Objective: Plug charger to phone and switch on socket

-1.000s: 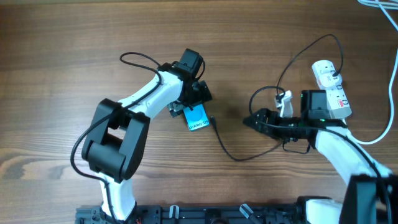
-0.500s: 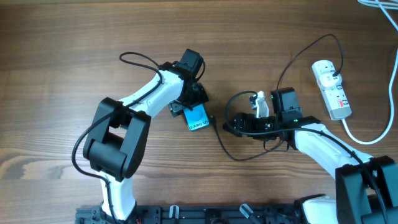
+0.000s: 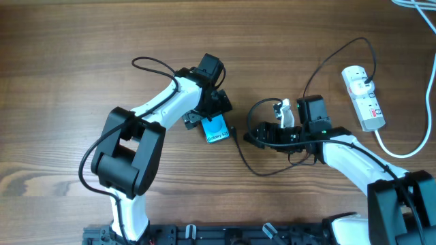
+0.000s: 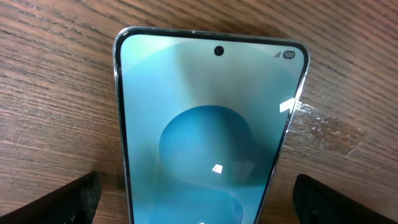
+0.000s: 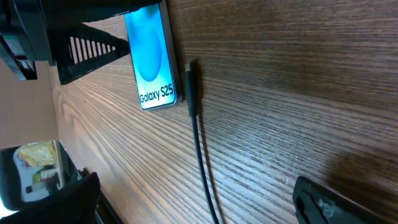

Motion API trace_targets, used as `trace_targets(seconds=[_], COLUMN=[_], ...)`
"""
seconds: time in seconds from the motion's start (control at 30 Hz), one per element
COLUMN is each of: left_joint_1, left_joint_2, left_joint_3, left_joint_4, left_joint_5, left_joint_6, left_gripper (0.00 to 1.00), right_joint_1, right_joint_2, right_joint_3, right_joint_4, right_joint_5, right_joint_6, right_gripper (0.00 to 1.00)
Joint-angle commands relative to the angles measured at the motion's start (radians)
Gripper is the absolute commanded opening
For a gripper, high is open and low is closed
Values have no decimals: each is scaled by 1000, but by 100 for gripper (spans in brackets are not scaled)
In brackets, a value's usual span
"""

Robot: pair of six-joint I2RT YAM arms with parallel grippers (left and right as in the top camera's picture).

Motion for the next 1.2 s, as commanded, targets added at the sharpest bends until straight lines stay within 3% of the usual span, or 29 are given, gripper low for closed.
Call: trace_targets(seconds=[0.0, 0.63, 0.9, 1.17], left_joint_1=[1, -24, -51, -15], left_joint_2=[51, 51, 51, 51], left_joint_3=[-29, -42, -64, -64], left_joint_4=[3, 7, 11, -79], left_joint_5=[-7, -7, -66, -142], left_joint_6=[6, 57, 53, 58], left_gripper=[100, 99, 83, 82], right_joint_1=[6, 10, 10, 10], right_joint_2=[9, 9, 9, 9], right_joint_3=[3, 3, 3, 3], right_joint_4=[2, -9, -8, 14], right_joint_5=[-24, -23, -23, -24], right_joint_6=[5, 2, 2, 3], right_gripper=[100, 100, 100, 100])
